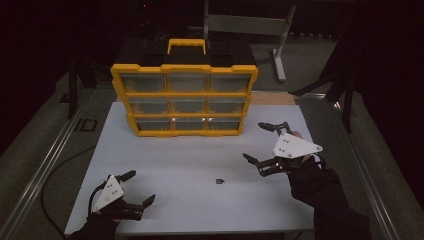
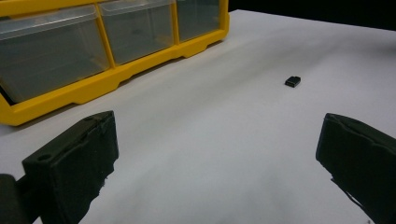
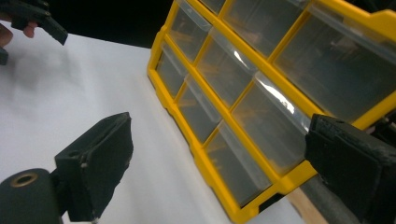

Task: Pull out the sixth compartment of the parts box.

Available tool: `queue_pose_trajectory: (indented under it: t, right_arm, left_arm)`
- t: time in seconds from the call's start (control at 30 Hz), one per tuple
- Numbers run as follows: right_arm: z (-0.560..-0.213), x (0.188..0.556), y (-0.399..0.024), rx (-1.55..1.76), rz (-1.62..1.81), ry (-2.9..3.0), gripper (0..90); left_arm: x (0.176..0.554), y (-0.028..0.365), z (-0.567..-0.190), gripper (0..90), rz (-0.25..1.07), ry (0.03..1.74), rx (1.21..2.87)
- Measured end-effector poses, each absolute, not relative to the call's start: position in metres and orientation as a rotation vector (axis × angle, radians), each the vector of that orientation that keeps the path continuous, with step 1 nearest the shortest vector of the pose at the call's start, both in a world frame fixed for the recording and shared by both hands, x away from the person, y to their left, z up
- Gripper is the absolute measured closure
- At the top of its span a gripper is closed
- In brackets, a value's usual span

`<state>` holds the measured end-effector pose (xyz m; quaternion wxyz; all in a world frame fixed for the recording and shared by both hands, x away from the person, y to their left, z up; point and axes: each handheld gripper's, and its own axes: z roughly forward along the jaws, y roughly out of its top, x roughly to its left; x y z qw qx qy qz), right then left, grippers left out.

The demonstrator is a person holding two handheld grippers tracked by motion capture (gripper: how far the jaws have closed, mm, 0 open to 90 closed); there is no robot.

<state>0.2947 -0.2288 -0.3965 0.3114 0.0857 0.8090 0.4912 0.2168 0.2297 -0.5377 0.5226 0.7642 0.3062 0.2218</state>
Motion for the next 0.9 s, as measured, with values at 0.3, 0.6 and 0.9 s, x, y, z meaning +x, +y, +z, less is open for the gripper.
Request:
queue_pose_trajectory:
  t: [0.3,0.6,0.9]
  right_arm:
    - [-0.390,0.312,-0.212,0.132,1.250,2.122,8.0]
    - [-0.386,0.327,-0.200,0.072,1.235,2.112,8.0]
    - [-0.389,0.339,-0.189,0.026,1.177,2.123,8.0]
  left_arm:
    - [0.217,0.230,-0.538,0.0,0.531,0.732,1.831]
    - [0.217,0.230,-0.538,0.0,0.530,0.728,1.835]
    - [0.217,0.230,-0.538,0.0,0.532,0.728,1.832]
